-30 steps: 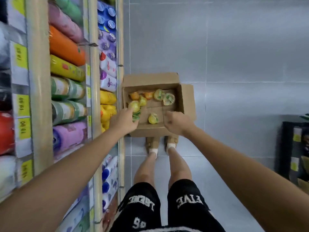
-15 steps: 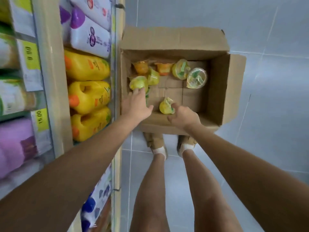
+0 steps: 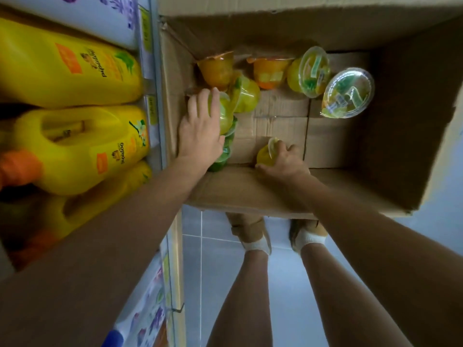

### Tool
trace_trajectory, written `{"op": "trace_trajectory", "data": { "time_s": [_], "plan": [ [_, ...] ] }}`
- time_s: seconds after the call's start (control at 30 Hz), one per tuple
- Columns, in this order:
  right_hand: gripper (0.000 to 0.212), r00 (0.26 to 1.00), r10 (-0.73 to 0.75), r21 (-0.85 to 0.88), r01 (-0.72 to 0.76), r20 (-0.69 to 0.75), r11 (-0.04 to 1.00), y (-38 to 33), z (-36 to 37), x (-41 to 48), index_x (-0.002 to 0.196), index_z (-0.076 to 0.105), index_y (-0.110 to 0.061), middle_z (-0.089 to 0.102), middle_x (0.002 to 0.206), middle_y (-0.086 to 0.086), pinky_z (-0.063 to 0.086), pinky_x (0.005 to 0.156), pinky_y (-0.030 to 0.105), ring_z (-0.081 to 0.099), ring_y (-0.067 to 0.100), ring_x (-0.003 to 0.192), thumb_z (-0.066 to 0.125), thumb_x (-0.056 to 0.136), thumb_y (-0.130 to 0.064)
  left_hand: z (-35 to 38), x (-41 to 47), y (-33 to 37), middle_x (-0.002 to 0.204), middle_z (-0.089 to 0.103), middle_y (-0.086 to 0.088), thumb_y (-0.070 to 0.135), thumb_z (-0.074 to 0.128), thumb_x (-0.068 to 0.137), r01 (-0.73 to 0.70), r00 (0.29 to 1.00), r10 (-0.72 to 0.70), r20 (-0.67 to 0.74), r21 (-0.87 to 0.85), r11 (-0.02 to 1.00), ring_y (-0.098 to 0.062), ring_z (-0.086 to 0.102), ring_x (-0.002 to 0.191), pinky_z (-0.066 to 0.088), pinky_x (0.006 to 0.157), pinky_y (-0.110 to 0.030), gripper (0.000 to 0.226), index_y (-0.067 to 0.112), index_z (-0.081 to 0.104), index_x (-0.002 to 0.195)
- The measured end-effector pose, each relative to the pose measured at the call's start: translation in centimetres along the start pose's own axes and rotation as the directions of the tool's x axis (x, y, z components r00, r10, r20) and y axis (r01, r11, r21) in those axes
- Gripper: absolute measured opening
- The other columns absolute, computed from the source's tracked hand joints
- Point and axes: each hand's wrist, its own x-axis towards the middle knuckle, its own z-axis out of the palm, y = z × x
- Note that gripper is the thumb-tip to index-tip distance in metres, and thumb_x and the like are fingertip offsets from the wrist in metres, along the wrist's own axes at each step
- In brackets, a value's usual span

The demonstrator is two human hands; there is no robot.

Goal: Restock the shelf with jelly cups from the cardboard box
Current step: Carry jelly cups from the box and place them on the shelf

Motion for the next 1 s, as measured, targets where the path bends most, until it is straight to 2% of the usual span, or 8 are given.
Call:
{"op": "trace_trajectory", "data": {
  "time_s": [0.13, 0.27, 0.43, 0.57, 0.63, 0.8, 0.93, 1.0],
  "plan": [
    [0.085, 0.998, 0.024, 0.072, -0.02, -0.057, 0.997, -0.5, 1.0, 1.4, 0.147, 0.02, -0.015, 0.022, 0.146, 0.021, 0.04, 0.102, 0.047, 0.04, 0.042, 0.129, 0.063, 0.085, -0.053, 0.6, 0.7, 0.2, 0.149, 0.024, -0.014, 0.033, 0.072, 0.081, 0.043, 0.999, -0.042, 0.003, -0.077, 0.996, -0.032, 0.026, 0.136, 0.043, 0.099, -0.04, 0.091, 0.012, 0.017, 0.15],
    [0.076, 0.998, 0.042, 0.195, -0.031, -0.052, 0.98, -0.8, 0.7, 1.7, 0.146, 0.025, -0.015, 0.023, 0.144, 0.02, 0.04, 0.102, 0.044, 0.04, 0.04, 0.127, 0.065, 0.087, -0.043, -0.1, 1.3, 0.8, 0.147, 0.026, -0.014, 0.03, 0.073, 0.081, 0.121, 0.99, -0.107, 0.092, -0.155, 0.98, -0.034, 0.031, 0.132, 0.046, 0.093, -0.041, 0.085, 0.019, 0.02, 0.146],
    [0.072, 0.999, 0.025, 0.281, -0.013, -0.039, 0.96, -0.3, -1.0, 0.2, 0.144, 0.032, -0.02, 0.03, 0.14, 0.019, 0.042, 0.104, 0.041, 0.041, 0.038, 0.126, 0.068, 0.085, -0.041, -1.3, 0.5, 1.7, 0.141, 0.035, -0.009, 0.026, 0.076, 0.079, 0.053, 0.995, -0.036, 0.089, -0.197, 0.979, -0.031, 0.034, 0.129, 0.046, 0.09, -0.04, 0.081, 0.017, 0.026, 0.143],
    [0.071, 0.997, 0.019, 0.338, 0.009, -0.078, 0.941, 0.0, -3.5, -3.0, 0.14, 0.041, -0.024, 0.035, 0.136, 0.015, 0.041, 0.089, 0.029, 0.045, 0.031, 0.119, 0.074, 0.079, -0.042, -3.2, -1.7, 2.4, 0.142, 0.035, -0.007, 0.028, 0.077, 0.078, 0.055, 0.988, -0.008, 0.152, -0.312, 0.949, -0.028, 0.034, 0.129, 0.042, 0.097, -0.039, 0.087, 0.011, 0.023, 0.145],
    [0.069, 0.996, 0.005, 0.37, 0.027, -0.085, 0.929, 0.1, -5.0, -5.2, 0.135, 0.047, -0.028, 0.041, 0.134, 0.012, 0.042, 0.089, 0.027, 0.048, 0.028, 0.117, 0.076, 0.075, -0.044, -5.0, -3.4, 2.8, 0.137, 0.038, -0.006, 0.027, 0.078, 0.077, 0.036, 0.986, 0.025, 0.168, -0.352, 0.935, -0.027, 0.035, 0.126, 0.041, 0.096, -0.038, 0.079, 0.012, 0.031, 0.138],
    [0.065, 0.998, -0.048, 0.46, 0.066, -0.051, 0.886, 0.0, -9.7, -12.7, 0.123, 0.056, -0.034, 0.051, 0.13, 0.01, 0.046, 0.101, 0.043, 0.053, 0.028, 0.116, 0.082, 0.064, -0.048, -11.3, -8.4, 4.0, 0.13, 0.04, -0.009, 0.022, 0.081, 0.072, -0.017, 0.98, 0.1, 0.171, -0.431, 0.902, -0.028, 0.036, 0.122, 0.035, 0.095, -0.035, 0.07, 0.011, 0.038, 0.125],
    [0.059, 0.989, -0.135, 0.51, 0.149, -0.064, 0.847, 0.0, -13.6, -19.9, 0.125, 0.059, -0.024, 0.057, 0.126, 0.005, 0.046, 0.1, 0.037, 0.055, 0.022, 0.114, 0.081, 0.072, -0.035, -18.3, -11.9, 5.3, 0.124, 0.041, -0.01, 0.021, 0.082, 0.071, -0.062, 0.98, 0.144, 0.136, -0.479, 0.876, -0.031, 0.045, 0.115, 0.04, 0.087, -0.038, 0.068, 0.011, 0.039, 0.123],
    [0.056, 0.98, -0.179, 0.53, 0.199, -0.09, 0.824, -0.1, -15.3, -23.6, 0.127, 0.06, -0.02, 0.062, 0.123, 0.003, 0.047, 0.098, 0.034, 0.057, 0.019, 0.112, 0.079, 0.075, -0.031, -22.2, -13.6, 5.9, 0.123, 0.042, -0.009, 0.024, 0.081, 0.073, -0.097, 0.982, 0.16, 0.097, -0.468, 0.879, -0.03, 0.051, 0.11, 0.039, 0.075, -0.034, 0.066, 0.013, 0.04, 0.124]
  ]
}}
